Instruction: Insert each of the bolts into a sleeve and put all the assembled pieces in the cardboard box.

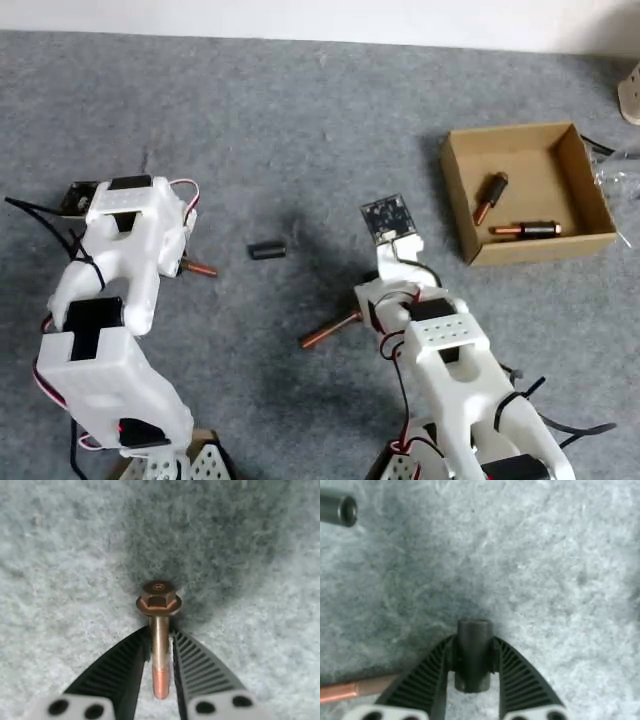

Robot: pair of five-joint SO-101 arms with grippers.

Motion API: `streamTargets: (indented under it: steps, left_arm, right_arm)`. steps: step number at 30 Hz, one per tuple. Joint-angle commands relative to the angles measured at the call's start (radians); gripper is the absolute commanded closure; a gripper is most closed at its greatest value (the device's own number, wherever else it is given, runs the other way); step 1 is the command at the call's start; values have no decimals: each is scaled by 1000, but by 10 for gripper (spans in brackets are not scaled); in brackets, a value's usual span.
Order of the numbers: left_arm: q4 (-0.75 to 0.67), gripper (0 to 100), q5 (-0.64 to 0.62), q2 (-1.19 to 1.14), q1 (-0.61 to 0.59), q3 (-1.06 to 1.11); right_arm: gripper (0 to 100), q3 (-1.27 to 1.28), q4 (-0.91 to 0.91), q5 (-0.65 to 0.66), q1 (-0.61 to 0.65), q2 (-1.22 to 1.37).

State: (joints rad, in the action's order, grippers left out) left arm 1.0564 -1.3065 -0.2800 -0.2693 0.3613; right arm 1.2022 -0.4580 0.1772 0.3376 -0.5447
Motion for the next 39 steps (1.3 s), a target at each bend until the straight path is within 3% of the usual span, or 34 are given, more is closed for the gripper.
streamTargets:
  steps: [1, 5, 13, 16, 19, 24, 29, 35, 39]
  left_arm:
    - [26, 994, 97, 25, 7, -5]
    - [41, 995, 259, 185, 85, 5]
    - [35, 995, 282, 636, 223, 156]
    - [34, 995, 365, 768, 298, 254]
    - [-46, 995, 434, 874, 364, 371]
    - [-308, 995, 499, 1010, 403, 587]
    - [-450, 995, 563, 1171, 404, 733]
    - [-486, 995, 566, 1446, 404, 889]
    - [-491, 995, 663, 1661, 407, 983]
  right_arm:
    - [994, -5, 25, 15, -28, -10]
    - [994, -5, 25, 15, -61, -22]
    - [994, 159, 31, 15, -44, -326]
    - [994, 236, 31, 15, -42, -492]
    - [994, 323, 30, 15, -4, -661]
    - [994, 461, 22, 15, 77, -940]
    - [994, 532, -130, 15, 136, -1227]
    - [994, 526, -259, 15, 262, -1264]
    - [994, 526, -260, 15, 311, -1264]
